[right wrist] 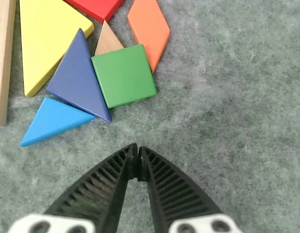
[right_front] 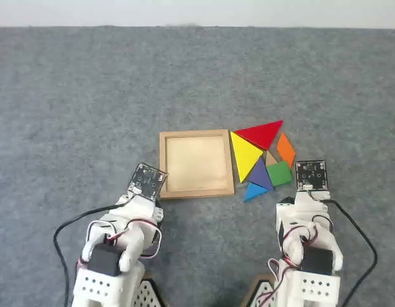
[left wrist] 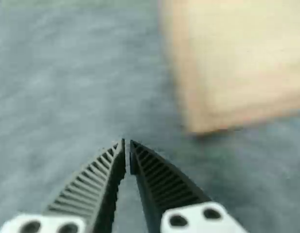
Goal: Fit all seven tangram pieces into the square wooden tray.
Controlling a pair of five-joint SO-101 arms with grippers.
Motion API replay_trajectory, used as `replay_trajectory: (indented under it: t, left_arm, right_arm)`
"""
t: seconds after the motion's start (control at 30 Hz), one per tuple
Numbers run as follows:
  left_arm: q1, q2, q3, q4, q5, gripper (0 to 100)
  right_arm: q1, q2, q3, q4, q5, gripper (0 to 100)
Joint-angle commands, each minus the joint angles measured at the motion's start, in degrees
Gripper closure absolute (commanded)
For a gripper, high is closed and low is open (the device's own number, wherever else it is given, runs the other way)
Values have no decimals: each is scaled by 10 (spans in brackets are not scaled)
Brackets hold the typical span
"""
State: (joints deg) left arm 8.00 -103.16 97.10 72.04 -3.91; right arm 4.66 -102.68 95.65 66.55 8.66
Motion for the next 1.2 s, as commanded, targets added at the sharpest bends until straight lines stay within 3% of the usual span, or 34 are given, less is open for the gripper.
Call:
replay_trajectory:
  t: [0.0,0.5,0.57,0.7,0.8,1.0,1.17]
  left_arm:
    - [-64,-11,-6,3,-1,981]
    - [-67,-11,-6,3,-1,981]
    - [-67,-11,-6,3,-1,981]
    - [-67,-11,-6,3,-1,981]
    - [-67,-11,-6,3,-1,981]
    - [-67,-11,-6,3,-1,981]
    - [-67,-11,-6,3,-1,981]
  right_arm:
    - [4,-12,8,2,-4,989]
    - [4,-12,8,2,-4,989]
    - [4,-12,8,2,36,989]
    - [10,-13,5,-6,215,989]
    - [18,-8,-15,-36,236,989]
    - [4,15,-151,2,220,989]
    - [-36,212,-312,13,227,989]
